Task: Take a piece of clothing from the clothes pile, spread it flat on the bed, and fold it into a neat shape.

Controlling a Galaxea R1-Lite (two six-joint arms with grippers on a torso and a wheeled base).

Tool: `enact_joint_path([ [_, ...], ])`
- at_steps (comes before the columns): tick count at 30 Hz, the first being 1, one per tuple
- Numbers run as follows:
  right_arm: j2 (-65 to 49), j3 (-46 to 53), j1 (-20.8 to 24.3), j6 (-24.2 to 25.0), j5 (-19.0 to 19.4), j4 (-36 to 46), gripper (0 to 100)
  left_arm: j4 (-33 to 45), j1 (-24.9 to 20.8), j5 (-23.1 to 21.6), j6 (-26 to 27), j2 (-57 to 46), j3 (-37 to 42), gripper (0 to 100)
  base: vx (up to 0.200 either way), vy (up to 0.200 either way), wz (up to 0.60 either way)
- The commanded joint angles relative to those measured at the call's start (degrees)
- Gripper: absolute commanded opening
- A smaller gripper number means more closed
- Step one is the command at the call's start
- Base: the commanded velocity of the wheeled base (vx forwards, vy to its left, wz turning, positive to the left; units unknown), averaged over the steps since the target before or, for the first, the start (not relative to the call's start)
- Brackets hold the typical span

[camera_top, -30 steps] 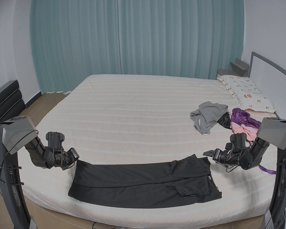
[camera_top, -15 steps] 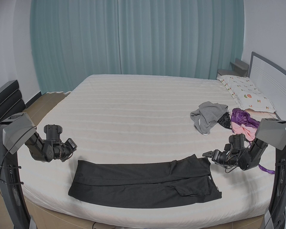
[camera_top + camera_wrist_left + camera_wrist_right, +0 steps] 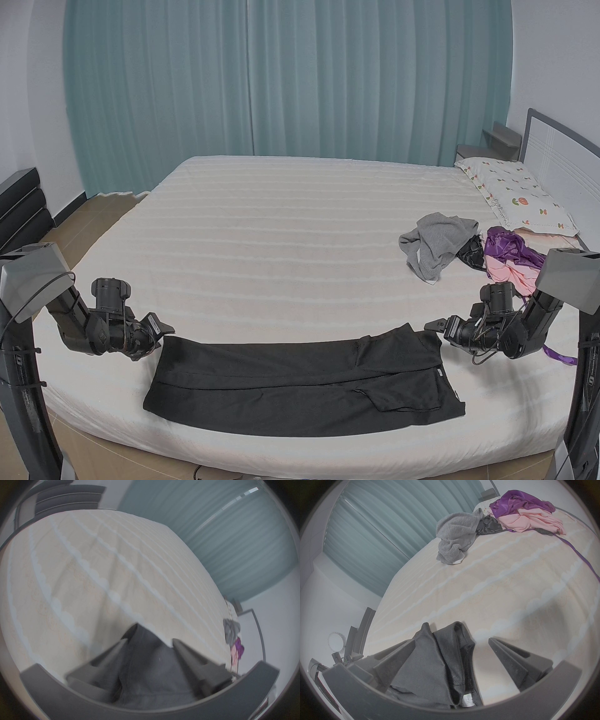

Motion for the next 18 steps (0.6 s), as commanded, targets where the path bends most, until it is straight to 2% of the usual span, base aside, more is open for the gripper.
enact_joint_path([
  [1, -1.07, 1.36, 0.12, 0.07, 0.01, -0.22, 100, -0.23, 0.05, -3.79, 5.31, -3.34, 4.97, 100, 0.000, 0.000, 0.00],
  [9, -1.77, 3.03, 0.73, -0.02, -0.69, -0.57, 100, 0.21, 0.66, -8.62, 18.06, -2.37, 5.85, 100, 0.000, 0.000, 0.00],
  [18, -1.68, 3.03, 0.99, -0.02, -0.87, -0.57, 100, 0.03, 0.49, -8.18, 20.61, -1.58, 6.64, 100, 0.000, 0.000, 0.00],
])
